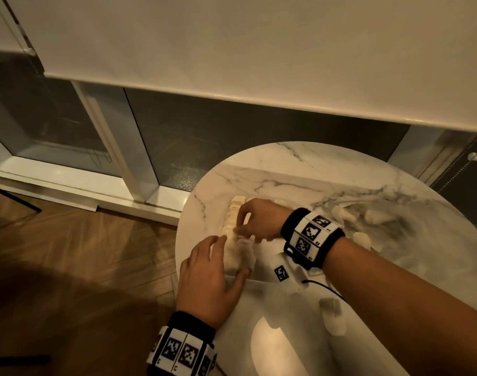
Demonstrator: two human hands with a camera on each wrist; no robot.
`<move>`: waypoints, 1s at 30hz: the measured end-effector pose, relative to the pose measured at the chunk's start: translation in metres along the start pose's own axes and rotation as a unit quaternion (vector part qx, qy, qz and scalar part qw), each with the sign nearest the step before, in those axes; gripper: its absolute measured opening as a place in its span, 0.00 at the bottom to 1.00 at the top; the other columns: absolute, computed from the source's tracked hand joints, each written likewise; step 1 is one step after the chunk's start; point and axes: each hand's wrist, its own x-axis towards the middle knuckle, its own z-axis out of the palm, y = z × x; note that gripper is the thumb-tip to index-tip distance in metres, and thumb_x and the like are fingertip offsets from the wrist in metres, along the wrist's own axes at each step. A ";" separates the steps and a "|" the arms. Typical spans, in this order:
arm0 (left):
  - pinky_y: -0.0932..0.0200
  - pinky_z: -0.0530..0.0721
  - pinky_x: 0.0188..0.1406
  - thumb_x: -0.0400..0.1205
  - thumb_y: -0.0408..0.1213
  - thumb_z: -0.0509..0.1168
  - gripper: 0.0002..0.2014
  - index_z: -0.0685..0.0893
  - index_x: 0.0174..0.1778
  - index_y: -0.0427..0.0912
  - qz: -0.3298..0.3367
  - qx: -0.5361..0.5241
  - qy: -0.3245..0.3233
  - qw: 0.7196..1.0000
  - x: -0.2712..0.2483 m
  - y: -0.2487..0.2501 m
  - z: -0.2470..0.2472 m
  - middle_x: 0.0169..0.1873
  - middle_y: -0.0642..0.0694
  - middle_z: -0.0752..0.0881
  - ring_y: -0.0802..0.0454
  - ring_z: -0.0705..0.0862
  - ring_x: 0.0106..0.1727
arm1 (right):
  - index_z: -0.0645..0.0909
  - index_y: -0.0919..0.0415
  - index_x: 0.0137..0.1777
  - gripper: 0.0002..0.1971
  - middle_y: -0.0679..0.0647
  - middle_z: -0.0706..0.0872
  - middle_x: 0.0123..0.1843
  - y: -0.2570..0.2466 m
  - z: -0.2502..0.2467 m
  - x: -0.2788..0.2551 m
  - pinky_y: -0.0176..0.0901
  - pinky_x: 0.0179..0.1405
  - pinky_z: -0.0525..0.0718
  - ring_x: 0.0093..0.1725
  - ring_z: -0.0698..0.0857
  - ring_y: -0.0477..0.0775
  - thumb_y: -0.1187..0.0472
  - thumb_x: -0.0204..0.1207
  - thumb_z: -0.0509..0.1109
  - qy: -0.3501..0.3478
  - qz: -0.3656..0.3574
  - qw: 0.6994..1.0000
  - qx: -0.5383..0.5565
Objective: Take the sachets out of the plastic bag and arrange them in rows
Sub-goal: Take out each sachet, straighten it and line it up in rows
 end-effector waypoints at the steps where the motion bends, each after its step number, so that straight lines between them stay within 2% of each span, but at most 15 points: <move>1: 0.52 0.73 0.68 0.79 0.69 0.56 0.31 0.72 0.75 0.56 0.025 0.022 0.003 0.999 0.000 0.006 -0.003 0.71 0.53 0.76 0.55 0.74 0.70 | 0.85 0.52 0.50 0.07 0.52 0.93 0.42 0.004 -0.008 -0.006 0.40 0.28 0.84 0.40 0.93 0.53 0.50 0.80 0.73 0.026 -0.003 0.999 0.021; 3: 0.51 0.67 0.71 0.82 0.67 0.48 0.26 0.81 0.65 0.59 0.054 0.076 -0.038 0.995 0.000 0.017 -0.007 0.64 0.58 0.82 0.58 0.77 0.66 | 0.85 0.52 0.49 0.06 0.51 0.92 0.41 0.013 -0.020 -0.022 0.39 0.27 0.83 0.40 0.93 0.54 0.51 0.80 0.73 0.079 -0.005 0.994 0.072; 5: 0.47 0.56 0.77 0.82 0.68 0.39 0.31 0.84 0.60 0.59 0.068 0.116 -0.105 0.985 -0.001 0.028 -0.006 0.60 0.61 0.85 0.61 0.78 0.64 | 0.86 0.52 0.49 0.05 0.50 0.93 0.40 0.025 -0.027 -0.043 0.34 0.24 0.80 0.37 0.91 0.51 0.52 0.80 0.73 0.137 0.001 0.981 0.136; 7: 0.43 0.51 0.79 0.81 0.68 0.34 0.36 0.85 0.59 0.58 0.071 0.130 -0.144 0.979 0.001 0.034 -0.002 0.57 0.60 0.86 0.60 0.79 0.64 | 0.86 0.54 0.48 0.05 0.51 0.93 0.39 0.039 -0.028 -0.064 0.31 0.21 0.76 0.33 0.90 0.49 0.54 0.80 0.74 0.187 0.010 0.961 0.205; 12: 0.37 0.54 0.77 0.80 0.69 0.31 0.39 0.86 0.56 0.56 0.056 0.172 -0.177 0.967 0.004 0.039 0.005 0.52 0.56 0.89 0.55 0.80 0.62 | 0.86 0.62 0.47 0.04 0.60 0.92 0.40 0.075 -0.011 -0.106 0.33 0.19 0.73 0.32 0.86 0.52 0.61 0.80 0.74 0.227 0.021 0.922 0.312; 20: 0.40 0.57 0.78 0.84 0.67 0.40 0.28 0.80 0.65 0.59 0.034 0.143 -0.184 0.972 0.005 0.034 0.005 0.63 0.59 0.84 0.55 0.77 0.68 | 0.86 0.65 0.49 0.05 0.64 0.92 0.42 0.112 0.005 -0.135 0.28 0.19 0.72 0.31 0.84 0.50 0.63 0.81 0.74 0.238 0.037 0.903 0.357; 23: 0.40 0.57 0.78 0.85 0.66 0.42 0.26 0.79 0.65 0.60 0.034 0.132 -0.188 0.973 0.003 0.036 0.004 0.64 0.59 0.83 0.56 0.76 0.68 | 0.87 0.60 0.47 0.04 0.60 0.92 0.40 0.131 0.007 -0.136 0.32 0.22 0.76 0.32 0.86 0.51 0.59 0.80 0.75 0.246 0.049 0.908 0.335; 26: 0.40 0.56 0.78 0.85 0.66 0.43 0.26 0.79 0.66 0.60 0.030 0.125 -0.177 0.976 0.004 0.038 0.005 0.65 0.60 0.82 0.57 0.78 0.67 | 0.87 0.50 0.46 0.03 0.51 0.91 0.38 0.154 0.012 -0.135 0.42 0.36 0.84 0.36 0.89 0.48 0.52 0.78 0.76 0.243 0.083 0.936 0.239; 30: 0.39 0.55 0.80 0.85 0.66 0.42 0.27 0.80 0.65 0.59 0.026 0.131 -0.178 0.975 0.004 0.040 0.007 0.64 0.58 0.83 0.57 0.79 0.66 | 0.87 0.50 0.53 0.07 0.46 0.88 0.45 0.172 0.020 -0.135 0.33 0.38 0.80 0.42 0.85 0.41 0.51 0.78 0.76 0.154 0.131 0.973 0.114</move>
